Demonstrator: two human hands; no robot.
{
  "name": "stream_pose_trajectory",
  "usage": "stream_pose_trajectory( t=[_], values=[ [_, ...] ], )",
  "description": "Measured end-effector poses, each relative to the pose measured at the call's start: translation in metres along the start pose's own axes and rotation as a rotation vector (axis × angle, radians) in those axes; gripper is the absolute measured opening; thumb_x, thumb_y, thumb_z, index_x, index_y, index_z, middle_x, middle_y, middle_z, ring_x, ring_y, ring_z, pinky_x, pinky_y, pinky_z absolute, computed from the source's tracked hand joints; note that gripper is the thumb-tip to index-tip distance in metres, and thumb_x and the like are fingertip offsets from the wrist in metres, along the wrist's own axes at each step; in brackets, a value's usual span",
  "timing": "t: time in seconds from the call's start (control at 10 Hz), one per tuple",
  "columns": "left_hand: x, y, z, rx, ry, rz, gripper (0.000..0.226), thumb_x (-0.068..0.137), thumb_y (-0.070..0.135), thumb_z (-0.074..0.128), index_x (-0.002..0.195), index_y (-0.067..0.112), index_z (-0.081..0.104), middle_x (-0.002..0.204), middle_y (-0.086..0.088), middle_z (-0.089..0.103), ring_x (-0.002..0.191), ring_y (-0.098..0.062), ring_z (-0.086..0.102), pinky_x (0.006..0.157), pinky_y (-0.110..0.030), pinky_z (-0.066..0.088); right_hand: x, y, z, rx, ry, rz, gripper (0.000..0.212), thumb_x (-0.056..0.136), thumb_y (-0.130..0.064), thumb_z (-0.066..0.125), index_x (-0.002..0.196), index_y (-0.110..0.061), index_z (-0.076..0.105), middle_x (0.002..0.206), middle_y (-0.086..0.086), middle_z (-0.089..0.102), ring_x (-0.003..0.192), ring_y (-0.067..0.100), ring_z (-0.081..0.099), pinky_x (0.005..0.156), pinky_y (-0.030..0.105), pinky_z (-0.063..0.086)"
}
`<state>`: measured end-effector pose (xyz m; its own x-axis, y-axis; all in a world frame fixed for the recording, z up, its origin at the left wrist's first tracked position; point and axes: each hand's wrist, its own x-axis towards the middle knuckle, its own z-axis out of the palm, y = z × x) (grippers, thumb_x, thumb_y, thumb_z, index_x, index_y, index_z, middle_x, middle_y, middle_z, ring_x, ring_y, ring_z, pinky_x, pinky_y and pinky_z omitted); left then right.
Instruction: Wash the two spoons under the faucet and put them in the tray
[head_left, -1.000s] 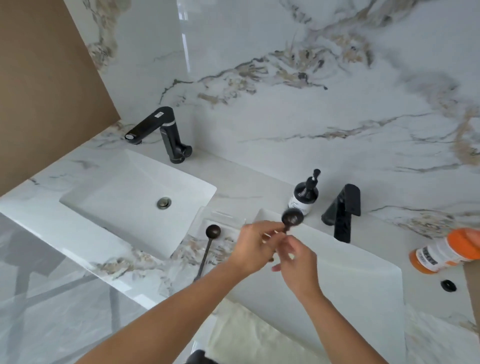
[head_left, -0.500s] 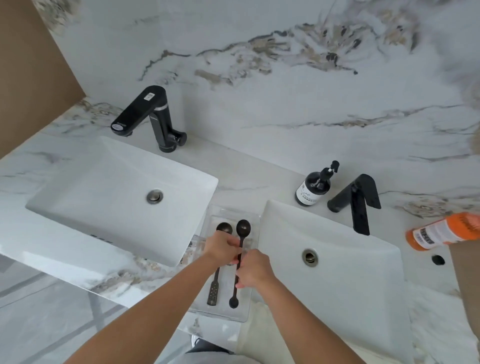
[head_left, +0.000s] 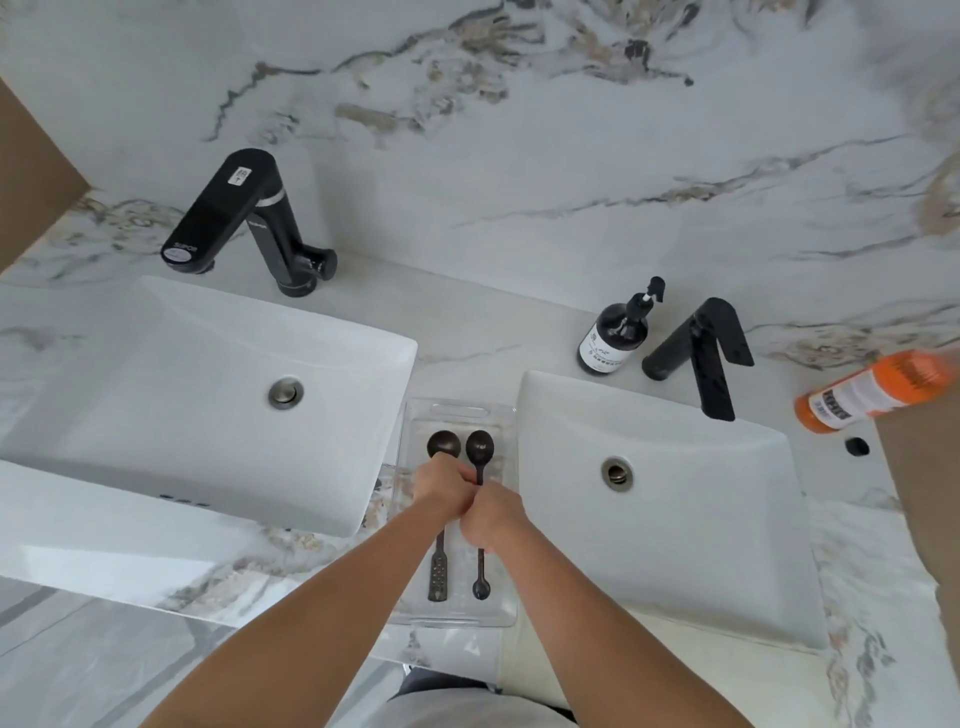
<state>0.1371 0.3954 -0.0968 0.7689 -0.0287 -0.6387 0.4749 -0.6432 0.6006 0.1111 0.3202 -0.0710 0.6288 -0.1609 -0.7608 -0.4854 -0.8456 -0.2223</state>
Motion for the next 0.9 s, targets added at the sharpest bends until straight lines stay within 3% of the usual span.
stream_pose_trajectory(
  t=[0.5,0.7,0.8,0.9],
  values=[
    [0.004,0.002,0.004,0.095,0.064,0.04,0.033,0.075,-0.005,0.056,0.047,0.014,0.056,0.05,0.003,0.043,0.048,-0.009,0.04,0.04,-0.012,0.031,-0.009,0.006,0.01,0.251,0.119,-0.03,0.033,0.094,-0.022,0.048,0.12,-0.007,0.062,0.123,0.013,0.065,0.114,0.028,0.061,0.073,0.027,0.04],
    [-0.003,0.007,0.002,0.204,0.104,0.072,0.033,0.071,-0.006,0.05,0.047,0.016,0.05,0.052,0.002,0.04,0.055,-0.018,0.04,0.046,-0.023,0.031,-0.014,0.009,0.009,0.261,0.125,-0.062,0.032,0.092,-0.019,0.049,0.118,-0.006,0.062,0.121,0.014,0.065,0.113,0.029,0.062,0.072,0.027,0.039],
    [-0.009,0.012,0.002,0.25,0.128,0.074,0.032,0.075,-0.002,0.052,0.048,0.015,0.053,0.055,0.0,0.045,0.057,-0.02,0.045,0.049,-0.024,0.036,-0.02,0.011,0.003,0.229,0.124,-0.096,0.03,0.093,-0.017,0.048,0.117,-0.006,0.063,0.12,0.014,0.065,0.112,0.029,0.062,0.073,0.028,0.04],
    [-0.011,0.021,-0.002,0.23,0.145,0.09,0.023,0.08,0.005,0.055,0.066,0.012,0.072,0.066,-0.001,0.059,0.058,-0.016,0.051,0.05,-0.022,0.041,-0.026,0.012,-0.01,0.285,0.194,-0.111,0.027,0.091,-0.013,0.049,0.113,-0.005,0.063,0.106,0.011,0.066,0.09,0.024,0.065,0.067,0.027,0.042]
  ],
)
